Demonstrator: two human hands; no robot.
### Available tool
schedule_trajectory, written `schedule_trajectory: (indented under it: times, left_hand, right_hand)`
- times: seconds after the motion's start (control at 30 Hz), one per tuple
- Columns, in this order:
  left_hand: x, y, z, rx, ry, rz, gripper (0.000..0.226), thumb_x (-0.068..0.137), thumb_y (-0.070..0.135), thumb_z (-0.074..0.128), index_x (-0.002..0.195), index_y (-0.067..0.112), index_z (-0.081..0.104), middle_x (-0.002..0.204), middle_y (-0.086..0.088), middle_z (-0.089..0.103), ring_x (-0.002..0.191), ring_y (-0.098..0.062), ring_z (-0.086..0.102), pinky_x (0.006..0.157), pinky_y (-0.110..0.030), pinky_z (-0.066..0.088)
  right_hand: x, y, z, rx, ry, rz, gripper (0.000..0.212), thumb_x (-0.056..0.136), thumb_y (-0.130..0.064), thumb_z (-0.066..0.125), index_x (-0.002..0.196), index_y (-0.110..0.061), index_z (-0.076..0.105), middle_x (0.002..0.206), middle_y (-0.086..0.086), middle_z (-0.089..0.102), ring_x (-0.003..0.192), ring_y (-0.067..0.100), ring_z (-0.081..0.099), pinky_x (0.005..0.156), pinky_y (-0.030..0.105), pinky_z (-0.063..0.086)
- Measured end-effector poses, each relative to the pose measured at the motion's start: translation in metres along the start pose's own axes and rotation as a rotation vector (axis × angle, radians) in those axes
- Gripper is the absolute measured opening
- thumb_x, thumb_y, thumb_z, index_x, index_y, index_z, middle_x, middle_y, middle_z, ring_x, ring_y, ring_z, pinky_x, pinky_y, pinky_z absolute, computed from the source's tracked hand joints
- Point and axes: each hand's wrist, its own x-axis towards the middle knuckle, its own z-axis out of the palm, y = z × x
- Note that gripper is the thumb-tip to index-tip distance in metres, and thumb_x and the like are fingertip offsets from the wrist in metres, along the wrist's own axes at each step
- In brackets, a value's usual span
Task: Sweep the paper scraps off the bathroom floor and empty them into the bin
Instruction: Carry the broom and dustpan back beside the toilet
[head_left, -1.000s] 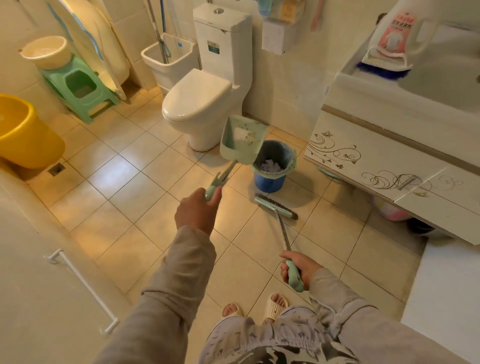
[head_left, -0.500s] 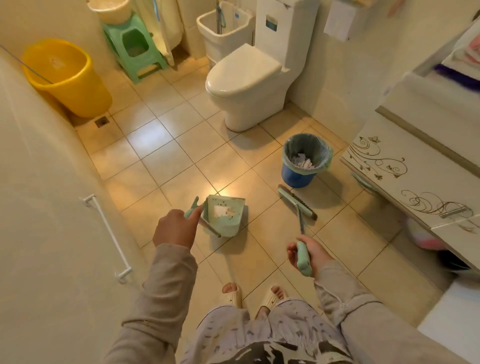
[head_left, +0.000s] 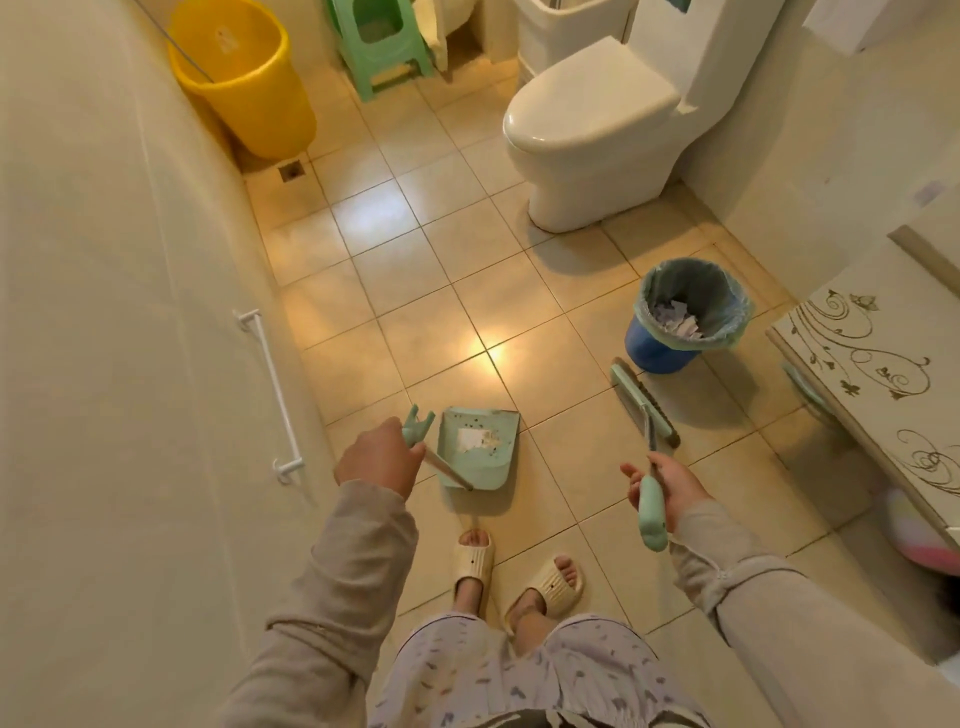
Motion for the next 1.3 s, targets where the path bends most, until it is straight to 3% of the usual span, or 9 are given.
schedule_trajectory:
  times: [0.17,0.33,0.53,0.8,1.07,1.3]
  left_hand:
    - [-0.016,0.003,0.013,-0.078,0.076,0.020,0.025,0.091,0.033,0.053,0.102,0.012,0.061,0.099,-0.011,0.067,0.090,-0.029,0.062,0.068,-0.030,0.043]
    - [-0.018,0.000,0.015,-0.107,0.132,0.019,0.025,0.090,0.034,0.055,0.103,0.014,0.062,0.096,-0.011,0.069,0.088,-0.030,0.063,0.071,-0.034,0.048]
    - [-0.016,0.000,0.009,-0.137,0.175,0.000,0.025,0.089,0.035,0.055,0.100,0.014,0.063,0.097,-0.011,0.069,0.091,-0.031,0.063,0.069,-0.032,0.044]
    - [-0.008,-0.019,-0.011,-0.211,0.280,-0.084,0.025,0.088,0.035,0.058,0.101,0.014,0.064,0.094,-0.014,0.069,0.088,-0.034,0.062,0.066,-0.030,0.037]
    - [0.038,-0.027,-0.029,-0.201,0.272,-0.120,0.027,0.088,0.033,0.057,0.103,0.013,0.065,0.097,-0.016,0.069,0.092,-0.037,0.062,0.071,-0.034,0.046]
    - [0.107,-0.049,-0.066,-0.214,0.249,-0.140,0.025,0.088,0.034,0.056,0.101,0.014,0.065,0.092,-0.014,0.069,0.086,-0.034,0.061,0.066,-0.031,0.039]
  right_hand:
    - [-0.009,-0.019,-0.004,-0.119,0.064,-0.025,0.037,0.100,-0.017,0.030,0.063,-0.012,0.031,0.021,-0.001,0.034,0.013,0.009,0.032,0.026,0.004,0.030]
    - [-0.029,-0.033,0.001,-0.109,-0.075,-0.039,0.029,0.093,-0.001,0.024,0.067,-0.013,0.029,0.022,-0.004,0.031,0.014,0.006,0.030,0.025,0.002,0.023]
    - [-0.042,-0.019,0.015,-0.149,-0.170,-0.019,0.022,0.092,0.001,0.026,0.076,-0.011,0.035,0.027,-0.003,0.035,0.017,0.005,0.034,0.025,0.005,0.026]
    - [-0.050,-0.039,0.078,-0.162,-0.325,0.018,0.027,0.094,-0.004,0.026,0.070,-0.015,0.033,0.026,-0.004,0.037,0.017,0.005,0.037,0.023,0.007,0.024]
    - [-0.035,-0.053,0.142,-0.222,-0.284,0.010,0.027,0.093,-0.004,0.025,0.070,-0.014,0.035,0.025,-0.003,0.035,0.017,0.005,0.036,0.024,0.006,0.023]
    - [-0.025,-0.084,0.186,-0.228,-0.207,0.004,0.029,0.093,-0.003,0.026,0.067,-0.015,0.033,0.026,-0.004,0.036,0.017,0.005,0.035,0.025,0.004,0.021]
